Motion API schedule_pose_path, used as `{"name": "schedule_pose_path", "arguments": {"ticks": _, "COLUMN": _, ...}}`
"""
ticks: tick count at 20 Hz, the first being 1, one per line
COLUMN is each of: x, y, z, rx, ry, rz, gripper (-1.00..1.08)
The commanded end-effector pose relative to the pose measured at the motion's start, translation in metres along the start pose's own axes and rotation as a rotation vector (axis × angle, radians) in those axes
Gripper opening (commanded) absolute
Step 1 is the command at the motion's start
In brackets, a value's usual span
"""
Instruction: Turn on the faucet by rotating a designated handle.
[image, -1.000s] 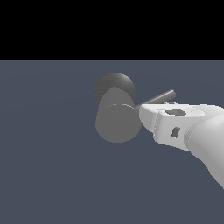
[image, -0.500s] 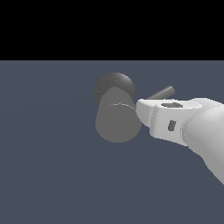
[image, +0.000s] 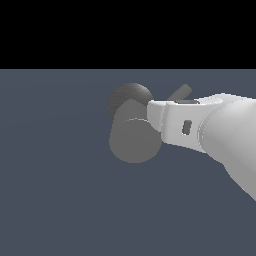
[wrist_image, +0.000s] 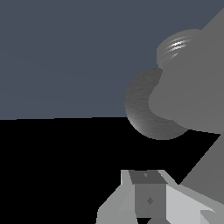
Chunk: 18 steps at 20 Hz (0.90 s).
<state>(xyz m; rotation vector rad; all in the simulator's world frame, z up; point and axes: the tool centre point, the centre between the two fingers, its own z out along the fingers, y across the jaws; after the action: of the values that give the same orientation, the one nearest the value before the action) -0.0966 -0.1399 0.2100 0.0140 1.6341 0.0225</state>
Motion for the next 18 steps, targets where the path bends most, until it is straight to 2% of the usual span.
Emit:
{"name": "schedule_pose_path", "arguments": {"ticks": 1, "x": -0.033, "y": 0.013, "z": 0.002, "rx": -0.012, "ry": -0.056, "rz": -0.012, "gripper": -1.0}}
{"name": "schedule_pose_path", "arguments": {"ticks": 4, "x": -0.039, "y": 0.017, "z": 0.001, "rx": -0.012, "ry": -0.061, "rz": -0.013, "gripper": -1.0}}
{"name": "schedule_pose_path", "arguments": {"ticks": 5, "x": -0.003, "y": 0.003, "z": 0.0, "rx": 0.008, "ry": 0.006, "rz": 0.001, "gripper": -1.0}}
{"name": "schedule_pose_path", "arguments": {"ticks": 18, "x": -0.042, "y": 0.045, "z": 0.0, "rx": -0.004, "ry": -0.033, "rz": -0.007, "gripper": -1.0}}
